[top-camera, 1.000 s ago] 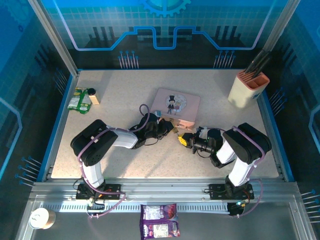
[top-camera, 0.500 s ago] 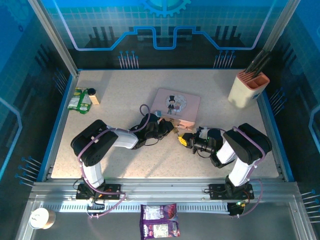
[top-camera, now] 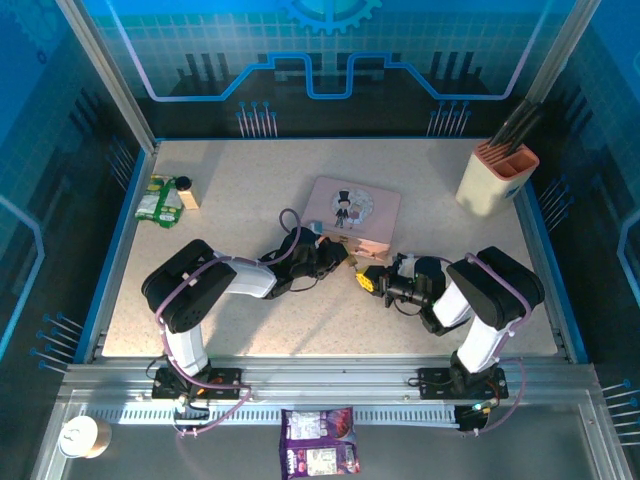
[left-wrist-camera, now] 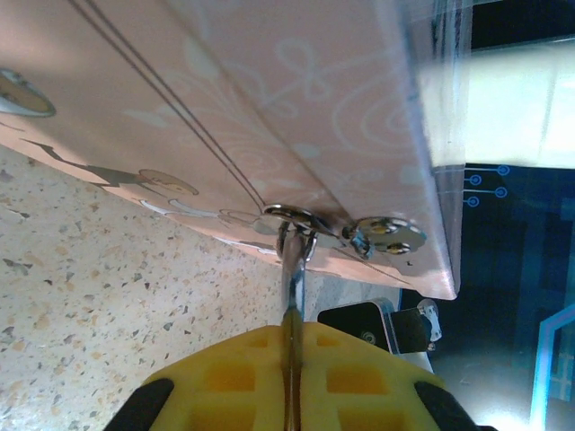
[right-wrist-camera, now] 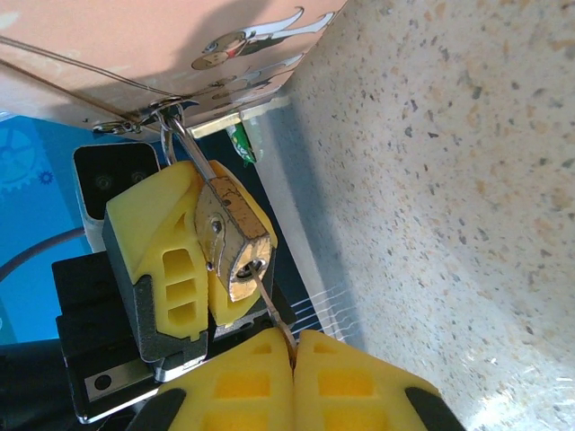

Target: Unlock the padlock with the key

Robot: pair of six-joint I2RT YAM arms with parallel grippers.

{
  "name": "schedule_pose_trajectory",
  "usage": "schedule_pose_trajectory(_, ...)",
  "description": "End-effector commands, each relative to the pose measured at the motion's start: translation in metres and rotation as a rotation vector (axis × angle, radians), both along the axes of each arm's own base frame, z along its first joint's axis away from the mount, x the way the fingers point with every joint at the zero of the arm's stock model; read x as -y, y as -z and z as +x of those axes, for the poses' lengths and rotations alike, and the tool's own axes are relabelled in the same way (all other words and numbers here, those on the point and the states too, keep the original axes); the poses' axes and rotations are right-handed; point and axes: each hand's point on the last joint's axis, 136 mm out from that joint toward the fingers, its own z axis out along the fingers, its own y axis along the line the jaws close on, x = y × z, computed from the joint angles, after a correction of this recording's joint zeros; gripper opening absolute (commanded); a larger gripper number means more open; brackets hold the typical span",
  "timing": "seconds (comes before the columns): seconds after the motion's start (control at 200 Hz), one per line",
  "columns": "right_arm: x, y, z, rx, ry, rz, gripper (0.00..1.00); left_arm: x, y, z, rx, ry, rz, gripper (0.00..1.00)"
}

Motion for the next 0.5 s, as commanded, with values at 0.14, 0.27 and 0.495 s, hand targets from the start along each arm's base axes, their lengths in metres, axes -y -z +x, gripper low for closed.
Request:
schedule_pose_trajectory(0.14, 0.0, -0.052, 0.034, 0.175, 0.07, 0.079, 0.0, 0.051, -0.052, -0.049, 0.1, 0.237, -0.192, 0.0)
schedule_pose_trajectory(0.27, -0.002, -0.059, 0.037, 0.189, 0.071, 0.09, 0.0, 0.055, -0.048, -0.05, 0.089, 0.238, -0.216, 0.0)
schedule_pose_trajectory(0.495, 0.02, -0.047, 0.045, 0.179, 0.105, 0.06, 0.0, 0.055, -0.051, -0.054, 0.093, 0.258, -0.197, 0.0)
